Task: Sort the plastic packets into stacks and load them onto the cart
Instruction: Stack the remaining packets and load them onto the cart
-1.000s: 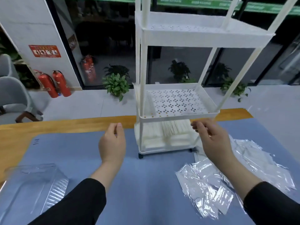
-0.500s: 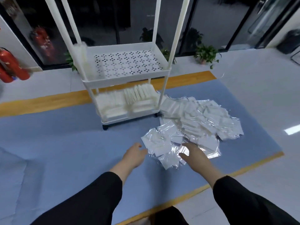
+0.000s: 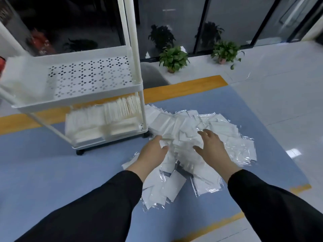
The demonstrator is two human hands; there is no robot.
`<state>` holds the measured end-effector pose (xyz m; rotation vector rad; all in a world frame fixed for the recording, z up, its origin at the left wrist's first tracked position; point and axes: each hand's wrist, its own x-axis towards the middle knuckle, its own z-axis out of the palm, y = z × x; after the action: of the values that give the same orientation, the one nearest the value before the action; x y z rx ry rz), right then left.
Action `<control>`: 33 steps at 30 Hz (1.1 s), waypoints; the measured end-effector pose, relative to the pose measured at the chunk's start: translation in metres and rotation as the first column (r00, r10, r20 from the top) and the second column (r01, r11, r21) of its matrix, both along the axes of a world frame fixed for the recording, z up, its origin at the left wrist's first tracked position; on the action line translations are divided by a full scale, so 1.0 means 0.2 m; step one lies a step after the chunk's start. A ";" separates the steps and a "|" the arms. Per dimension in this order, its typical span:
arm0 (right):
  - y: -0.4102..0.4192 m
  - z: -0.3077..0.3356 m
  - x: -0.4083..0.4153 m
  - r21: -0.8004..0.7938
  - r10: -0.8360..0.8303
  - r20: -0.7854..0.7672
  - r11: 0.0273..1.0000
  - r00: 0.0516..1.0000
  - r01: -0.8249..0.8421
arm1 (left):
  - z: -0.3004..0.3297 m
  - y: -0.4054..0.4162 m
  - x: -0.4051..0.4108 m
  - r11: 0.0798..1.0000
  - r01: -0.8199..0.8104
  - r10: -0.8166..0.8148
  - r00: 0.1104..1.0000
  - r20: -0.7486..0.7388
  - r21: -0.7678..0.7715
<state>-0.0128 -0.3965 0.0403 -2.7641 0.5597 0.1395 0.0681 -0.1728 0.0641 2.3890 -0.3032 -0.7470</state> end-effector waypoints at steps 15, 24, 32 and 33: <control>-0.22 -0.43 0.44 -0.020 0.188 -0.089 0.982 0.978 -0.190 | -0.39 -0.53 0.50 0.959 -0.030 -0.001 0.994 0.111 0.282; -0.23 -0.50 0.39 0.078 0.134 0.037 0.988 0.990 -0.137 | -0.53 -0.57 0.57 0.944 0.019 -0.085 0.979 0.187 0.329; -0.23 -0.48 0.41 0.023 0.092 0.139 0.995 0.986 -0.096 | -0.50 -0.56 0.54 0.968 0.036 -0.125 0.928 0.351 0.249; -0.25 -0.46 0.45 -0.010 0.076 0.206 0.997 0.975 -0.076 | -0.49 -0.57 0.57 0.978 -0.003 -0.080 0.919 0.387 0.208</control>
<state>0.0762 -0.4455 -0.0519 -2.7585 0.4000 -0.1305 0.1827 -0.2859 -0.0339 2.7317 -0.4578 -0.3154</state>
